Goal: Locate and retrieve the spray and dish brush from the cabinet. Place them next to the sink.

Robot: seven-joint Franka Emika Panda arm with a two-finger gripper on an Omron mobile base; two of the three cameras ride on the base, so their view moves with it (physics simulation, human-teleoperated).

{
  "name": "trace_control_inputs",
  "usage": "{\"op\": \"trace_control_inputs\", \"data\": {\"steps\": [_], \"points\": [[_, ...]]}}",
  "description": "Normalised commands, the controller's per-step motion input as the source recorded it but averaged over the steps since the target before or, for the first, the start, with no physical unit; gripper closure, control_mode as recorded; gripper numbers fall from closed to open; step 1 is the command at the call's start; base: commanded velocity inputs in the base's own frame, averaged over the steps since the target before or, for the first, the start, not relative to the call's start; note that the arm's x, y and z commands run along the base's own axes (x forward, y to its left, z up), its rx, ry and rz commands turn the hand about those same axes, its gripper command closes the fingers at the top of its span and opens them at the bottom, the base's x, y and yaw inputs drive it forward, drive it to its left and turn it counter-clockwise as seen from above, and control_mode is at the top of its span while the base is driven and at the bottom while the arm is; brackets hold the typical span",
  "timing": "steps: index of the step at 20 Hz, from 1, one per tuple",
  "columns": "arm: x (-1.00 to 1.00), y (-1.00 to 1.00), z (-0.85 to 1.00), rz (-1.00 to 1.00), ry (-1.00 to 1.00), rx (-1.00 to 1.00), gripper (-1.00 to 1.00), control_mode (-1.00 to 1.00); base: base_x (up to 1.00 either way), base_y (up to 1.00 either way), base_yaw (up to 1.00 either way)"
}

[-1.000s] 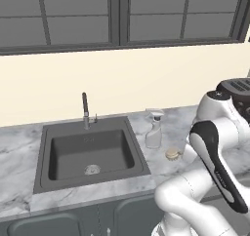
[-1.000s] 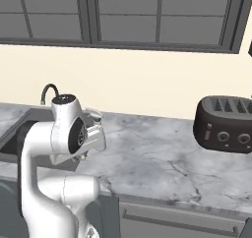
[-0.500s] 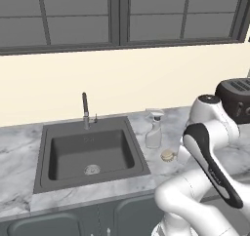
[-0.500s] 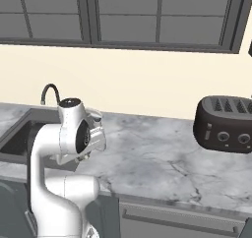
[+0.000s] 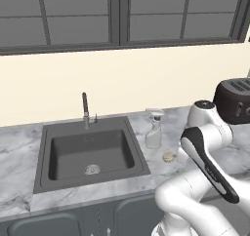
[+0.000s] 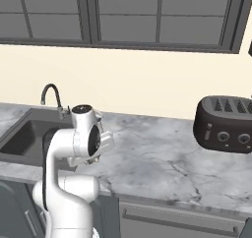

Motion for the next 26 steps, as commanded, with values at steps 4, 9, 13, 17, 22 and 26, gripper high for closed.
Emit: {"op": "trace_control_inputs", "data": {"steps": [4,9,13,17,22,26], "points": [[0.33,0.0,-0.14,0.17,-0.01,0.01,1.0,-1.0,0.0,0.0,0.0],[0.35,-0.01,-0.19,0.26,0.0,0.01,1.0,-1.0,0.0,0.0,0.0],[0.31,-0.05,-0.32,0.26,0.01,0.03,1.0,-1.0,0.0,0.0,0.0],[0.2,-0.18,-0.32,0.14,0.0,0.0,1.0,-1.0,0.0,0.0,0.0],[0.26,-0.04,-0.17,0.08,0.0,0.0,1.0,-1.0,0.0,0.0,0.0],[0.32,-0.06,-0.23,0.05,0.0,0.0,1.0,-1.0,0.0,0.0,0.0]]}}
